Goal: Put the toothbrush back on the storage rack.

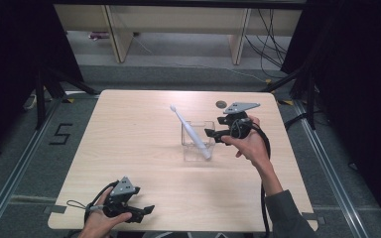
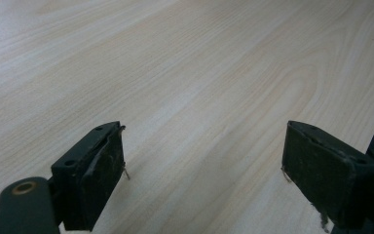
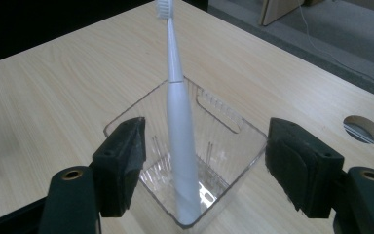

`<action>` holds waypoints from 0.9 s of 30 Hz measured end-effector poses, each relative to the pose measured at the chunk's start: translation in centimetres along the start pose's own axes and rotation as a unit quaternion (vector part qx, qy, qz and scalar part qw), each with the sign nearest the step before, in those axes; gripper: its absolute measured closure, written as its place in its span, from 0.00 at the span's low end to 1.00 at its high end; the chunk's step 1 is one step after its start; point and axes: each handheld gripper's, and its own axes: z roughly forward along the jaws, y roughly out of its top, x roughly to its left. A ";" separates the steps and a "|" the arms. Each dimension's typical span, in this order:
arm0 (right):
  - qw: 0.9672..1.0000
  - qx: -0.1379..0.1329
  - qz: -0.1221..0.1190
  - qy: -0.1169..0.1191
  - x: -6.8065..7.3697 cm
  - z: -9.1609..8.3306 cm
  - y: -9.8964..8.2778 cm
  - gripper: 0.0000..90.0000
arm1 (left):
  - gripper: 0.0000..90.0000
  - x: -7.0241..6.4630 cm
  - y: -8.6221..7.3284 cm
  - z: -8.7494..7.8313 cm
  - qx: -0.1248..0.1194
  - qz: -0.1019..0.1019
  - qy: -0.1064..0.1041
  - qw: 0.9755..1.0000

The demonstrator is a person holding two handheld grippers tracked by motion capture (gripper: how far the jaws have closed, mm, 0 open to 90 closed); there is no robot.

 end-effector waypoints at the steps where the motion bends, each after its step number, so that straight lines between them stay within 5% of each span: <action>1: 1.000 -0.006 -0.009 0.003 -0.3 -0.2 -0.2 0.33 | 0.16 0.0 0.0 0.0 0.000 0.000 0.000 1.000; 27: 0.999 -0.024 0.007 -0.029 -0.9 -3.6 -3.8 0.28 | 0.16 0.1 0.0 -0.1 -0.001 -0.001 0.000 1.000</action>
